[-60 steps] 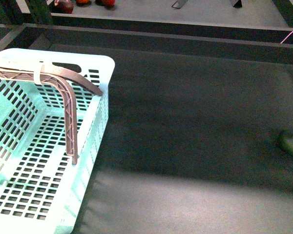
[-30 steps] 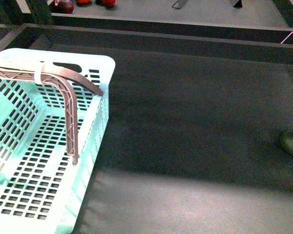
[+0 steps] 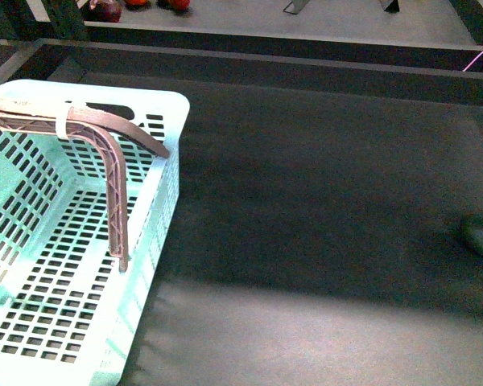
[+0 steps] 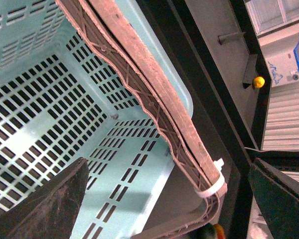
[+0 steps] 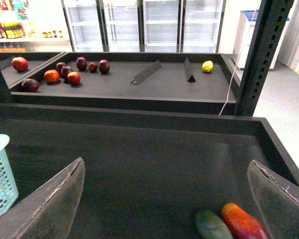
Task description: Pick apple with right arm and hold basket with left
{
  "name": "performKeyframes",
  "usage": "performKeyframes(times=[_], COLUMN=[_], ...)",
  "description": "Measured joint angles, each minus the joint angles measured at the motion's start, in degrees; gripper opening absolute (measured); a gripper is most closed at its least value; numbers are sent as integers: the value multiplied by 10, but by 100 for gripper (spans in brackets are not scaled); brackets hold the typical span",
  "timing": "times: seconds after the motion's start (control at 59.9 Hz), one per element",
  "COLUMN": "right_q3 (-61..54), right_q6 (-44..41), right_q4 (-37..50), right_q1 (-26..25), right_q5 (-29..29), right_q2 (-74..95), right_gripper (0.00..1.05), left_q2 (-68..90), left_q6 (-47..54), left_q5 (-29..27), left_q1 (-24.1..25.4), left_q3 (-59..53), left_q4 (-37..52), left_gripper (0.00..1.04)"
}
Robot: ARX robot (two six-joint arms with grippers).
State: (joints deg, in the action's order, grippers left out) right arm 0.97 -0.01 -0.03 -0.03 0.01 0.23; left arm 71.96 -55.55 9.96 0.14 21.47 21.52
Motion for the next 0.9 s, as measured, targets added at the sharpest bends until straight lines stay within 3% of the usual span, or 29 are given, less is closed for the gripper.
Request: performKeyframes(times=[0.351, 0.651, 0.735, 0.902], right_q3=[0, 0, 0, 0], right_q6=[0, 0, 0, 0], right_q4=[0, 0, 0, 0], right_q1=[0, 0, 0, 0], right_q5=[0, 0, 0, 0], right_q2=[0, 0, 0, 0], right_gripper=[96, 96, 96, 96], left_q2=[188, 243, 256, 267], left_q6=[-102, -118, -118, -120], left_q5=[-35, -53, -56, -62], left_q1=[4, 3, 3, -1], left_q3=[131, 184, 194, 203], left_q4=[4, -14, -21, -42], left_gripper=[98, 98, 87, 55])
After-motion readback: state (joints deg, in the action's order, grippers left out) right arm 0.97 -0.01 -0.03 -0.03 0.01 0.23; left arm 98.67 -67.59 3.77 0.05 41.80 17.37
